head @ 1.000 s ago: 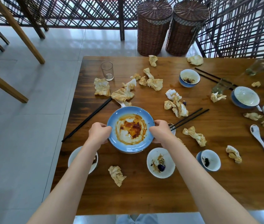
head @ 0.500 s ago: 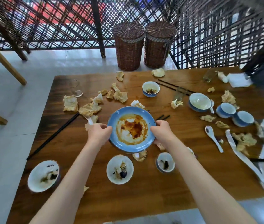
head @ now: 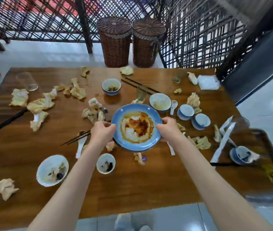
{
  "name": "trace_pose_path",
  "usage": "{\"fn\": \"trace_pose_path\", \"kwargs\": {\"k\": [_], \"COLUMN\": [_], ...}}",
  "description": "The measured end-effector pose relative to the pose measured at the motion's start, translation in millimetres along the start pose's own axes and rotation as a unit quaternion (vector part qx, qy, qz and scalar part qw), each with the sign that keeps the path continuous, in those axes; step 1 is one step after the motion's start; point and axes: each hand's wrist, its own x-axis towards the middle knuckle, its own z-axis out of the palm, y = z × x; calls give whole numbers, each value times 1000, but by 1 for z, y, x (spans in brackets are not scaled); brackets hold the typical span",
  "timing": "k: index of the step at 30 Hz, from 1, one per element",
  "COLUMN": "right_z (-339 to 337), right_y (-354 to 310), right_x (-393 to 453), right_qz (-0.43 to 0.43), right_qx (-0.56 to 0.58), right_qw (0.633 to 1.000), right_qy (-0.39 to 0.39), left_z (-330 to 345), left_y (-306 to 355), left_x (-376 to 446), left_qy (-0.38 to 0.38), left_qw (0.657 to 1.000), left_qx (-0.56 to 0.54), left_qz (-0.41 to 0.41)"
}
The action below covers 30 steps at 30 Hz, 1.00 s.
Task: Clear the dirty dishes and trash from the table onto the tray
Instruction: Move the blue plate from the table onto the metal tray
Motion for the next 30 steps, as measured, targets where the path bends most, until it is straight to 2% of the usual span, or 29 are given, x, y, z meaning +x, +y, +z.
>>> {"fn": "trace_pose_path", "kwargs": {"k": [7,13,22,30], "right_z": [-63,-114,-212,-289], "right_y": [21,41,75,104], "right_x": [9,21,42,53], "right_qz": [-8,-5,-31,-22], "right_qx": [17,51,-3,10], "right_qw": [999,999,999,1000], "right_qy": [26,7,-15,18], "left_z": [60,109,202,272], "left_y": [33,53,77,108], "left_x": [-13,-31,-79,-106], "left_qy": [-11,-8,31,11], "left_qw": [999,999,999,999], "left_qx": [28,41,21,32], "left_qz": [13,25,5,14]}}
